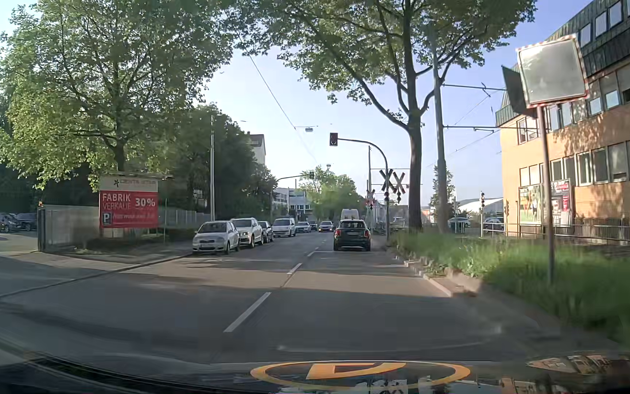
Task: Follow the waypoints while adhering to traffic rules and regulations
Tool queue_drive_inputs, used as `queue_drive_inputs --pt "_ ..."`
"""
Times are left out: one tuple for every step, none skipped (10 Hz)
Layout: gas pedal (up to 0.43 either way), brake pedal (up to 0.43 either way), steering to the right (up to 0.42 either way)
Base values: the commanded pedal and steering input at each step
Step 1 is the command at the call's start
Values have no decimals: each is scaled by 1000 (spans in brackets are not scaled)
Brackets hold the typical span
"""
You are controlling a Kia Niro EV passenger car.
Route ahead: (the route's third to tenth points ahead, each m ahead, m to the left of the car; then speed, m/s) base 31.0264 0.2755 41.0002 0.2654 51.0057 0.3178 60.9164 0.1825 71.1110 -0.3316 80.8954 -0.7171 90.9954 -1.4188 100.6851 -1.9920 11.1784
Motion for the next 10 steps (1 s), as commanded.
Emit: queue_drive_inputs --pt "189 0 1" --pt "189 0 1" --pt "189 0 0" --pt "189 0 1" --pt "189 0 1" --pt "189 0 1" --pt "177 0 1" --pt "177 0 0" --pt "177 0 1" --pt "177 0 0"
